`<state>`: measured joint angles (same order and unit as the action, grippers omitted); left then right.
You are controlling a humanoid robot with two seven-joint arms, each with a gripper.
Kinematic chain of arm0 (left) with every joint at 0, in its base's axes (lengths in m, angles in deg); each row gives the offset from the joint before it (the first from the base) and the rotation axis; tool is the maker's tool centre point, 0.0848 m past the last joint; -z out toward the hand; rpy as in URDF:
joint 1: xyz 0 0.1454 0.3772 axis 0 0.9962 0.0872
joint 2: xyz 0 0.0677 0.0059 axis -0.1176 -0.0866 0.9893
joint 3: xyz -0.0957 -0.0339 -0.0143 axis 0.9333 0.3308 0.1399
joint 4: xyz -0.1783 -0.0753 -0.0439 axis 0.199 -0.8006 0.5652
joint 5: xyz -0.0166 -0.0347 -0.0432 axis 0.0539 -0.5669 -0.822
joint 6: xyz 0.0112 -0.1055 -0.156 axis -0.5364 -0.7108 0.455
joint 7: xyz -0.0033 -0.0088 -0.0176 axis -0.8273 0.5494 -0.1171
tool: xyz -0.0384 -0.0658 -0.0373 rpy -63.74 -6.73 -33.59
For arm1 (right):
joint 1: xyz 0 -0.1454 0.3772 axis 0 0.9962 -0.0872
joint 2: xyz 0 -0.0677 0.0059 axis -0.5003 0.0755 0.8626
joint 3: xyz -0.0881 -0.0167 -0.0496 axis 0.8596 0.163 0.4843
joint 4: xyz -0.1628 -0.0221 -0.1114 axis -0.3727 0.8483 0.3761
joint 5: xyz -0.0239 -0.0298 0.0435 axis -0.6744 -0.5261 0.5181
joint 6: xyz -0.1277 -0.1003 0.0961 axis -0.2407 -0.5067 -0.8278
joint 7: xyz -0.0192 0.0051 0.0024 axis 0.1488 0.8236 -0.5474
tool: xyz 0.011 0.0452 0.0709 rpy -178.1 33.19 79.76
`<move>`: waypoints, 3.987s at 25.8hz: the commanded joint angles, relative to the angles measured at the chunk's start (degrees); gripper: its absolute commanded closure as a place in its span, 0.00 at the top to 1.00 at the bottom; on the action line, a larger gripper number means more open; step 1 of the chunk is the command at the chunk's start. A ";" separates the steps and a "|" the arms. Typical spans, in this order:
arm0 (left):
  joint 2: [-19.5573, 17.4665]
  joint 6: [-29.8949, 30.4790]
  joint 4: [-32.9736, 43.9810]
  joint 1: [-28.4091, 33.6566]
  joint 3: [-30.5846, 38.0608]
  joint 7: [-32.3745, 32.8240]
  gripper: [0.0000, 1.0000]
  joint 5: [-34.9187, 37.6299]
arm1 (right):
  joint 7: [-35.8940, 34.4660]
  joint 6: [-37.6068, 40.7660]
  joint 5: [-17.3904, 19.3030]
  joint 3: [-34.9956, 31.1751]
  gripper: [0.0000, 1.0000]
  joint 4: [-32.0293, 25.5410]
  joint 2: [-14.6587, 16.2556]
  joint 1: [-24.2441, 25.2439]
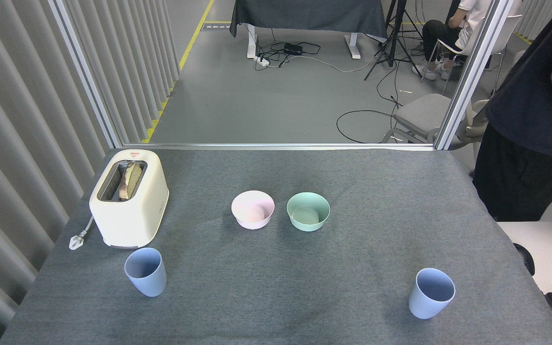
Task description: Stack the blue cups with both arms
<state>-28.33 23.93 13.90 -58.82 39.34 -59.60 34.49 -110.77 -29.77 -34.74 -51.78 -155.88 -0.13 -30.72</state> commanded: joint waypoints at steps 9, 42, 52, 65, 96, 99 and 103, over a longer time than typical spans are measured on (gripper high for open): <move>1.75 -0.88 -0.35 -0.87 0.62 0.01 1.00 -2.64 | 0.06 0.01 -0.03 0.07 1.00 0.10 0.00 0.00; 4.39 -7.65 -21.27 -23.46 -1.14 2.73 1.00 6.59 | 0.06 -0.86 -1.09 0.16 1.00 0.98 0.09 -0.17; 4.48 -7.65 -25.49 -27.41 -1.14 3.00 1.00 6.51 | 0.06 -1.04 -1.09 0.16 1.00 1.42 0.09 -0.26; 4.48 -7.65 -30.41 -33.04 -1.14 3.09 1.00 6.42 | -0.03 -1.04 -1.17 0.34 1.00 2.56 0.09 -0.26; 13.62 -2.11 -27.60 -35.94 -25.40 3.44 0.61 8.96 | -0.03 -1.04 -1.26 0.77 1.00 2.56 0.00 -0.35; 15.73 -2.28 -31.29 -36.03 -26.81 4.14 0.61 13.45 | -0.03 -1.04 -1.26 0.86 1.00 2.56 0.09 -0.35; 15.64 -4.48 -32.26 -36.03 -27.69 4.14 0.61 13.54 | -0.03 -1.13 -1.88 0.95 1.00 2.65 0.09 -0.35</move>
<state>-13.07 20.54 -17.28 -94.83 12.41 -55.54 47.21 -110.98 -30.82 -36.26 -50.89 -153.29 -0.10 -31.07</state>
